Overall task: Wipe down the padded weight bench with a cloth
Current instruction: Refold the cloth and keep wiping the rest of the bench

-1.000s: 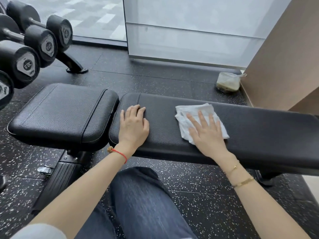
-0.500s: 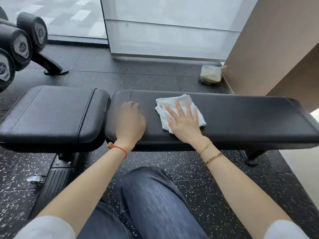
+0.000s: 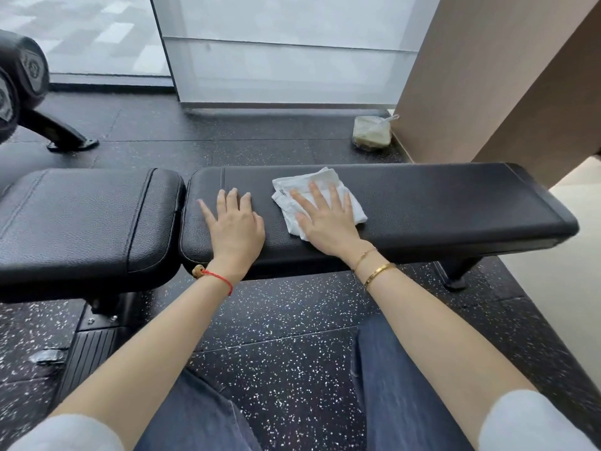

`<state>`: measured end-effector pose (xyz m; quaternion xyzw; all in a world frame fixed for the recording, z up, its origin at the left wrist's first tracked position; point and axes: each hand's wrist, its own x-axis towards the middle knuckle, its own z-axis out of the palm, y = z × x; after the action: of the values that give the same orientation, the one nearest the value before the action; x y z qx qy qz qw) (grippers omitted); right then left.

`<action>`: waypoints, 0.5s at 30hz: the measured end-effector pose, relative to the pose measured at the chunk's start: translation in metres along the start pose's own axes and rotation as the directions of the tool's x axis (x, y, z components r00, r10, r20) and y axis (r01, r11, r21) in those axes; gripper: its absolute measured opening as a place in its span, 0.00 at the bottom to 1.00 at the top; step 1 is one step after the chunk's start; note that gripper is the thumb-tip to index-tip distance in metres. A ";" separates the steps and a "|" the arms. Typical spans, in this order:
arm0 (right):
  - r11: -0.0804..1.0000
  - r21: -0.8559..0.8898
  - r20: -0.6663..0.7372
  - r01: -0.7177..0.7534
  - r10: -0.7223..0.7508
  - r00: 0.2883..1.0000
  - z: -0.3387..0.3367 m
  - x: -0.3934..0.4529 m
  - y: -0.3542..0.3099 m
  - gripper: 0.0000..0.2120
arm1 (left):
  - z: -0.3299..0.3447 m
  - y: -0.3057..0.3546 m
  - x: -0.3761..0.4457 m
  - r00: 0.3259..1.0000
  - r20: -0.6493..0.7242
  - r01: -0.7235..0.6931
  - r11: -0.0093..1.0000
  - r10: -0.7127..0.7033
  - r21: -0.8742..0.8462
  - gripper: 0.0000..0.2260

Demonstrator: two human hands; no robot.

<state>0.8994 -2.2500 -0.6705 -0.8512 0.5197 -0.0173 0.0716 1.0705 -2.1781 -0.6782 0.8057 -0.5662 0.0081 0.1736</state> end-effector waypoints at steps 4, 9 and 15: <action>0.999 0.019 -0.051 0.051 -0.050 0.997 0.003 -0.013 0.011 0.23 | 0.010 0.028 -0.006 0.999 -0.021 -0.042 0.996 0.041 -0.081 0.21; 1.000 -0.012 -0.104 0.007 -0.008 0.995 0.001 -0.048 0.079 0.24 | 0.023 0.060 -0.006 0.998 -0.026 -0.054 0.992 0.051 -0.117 0.20; 0.962 -0.024 -0.055 -0.272 0.270 0.961 -0.020 -0.036 0.174 0.25 | 0.035 0.114 0.002 0.997 -0.068 -0.040 0.990 0.031 -0.135 0.20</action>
<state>0.7275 -2.2983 -0.6735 -0.7722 0.6332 -0.0209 0.0469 0.9604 -2.2243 -0.6801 0.7810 -0.5738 -0.0007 0.2465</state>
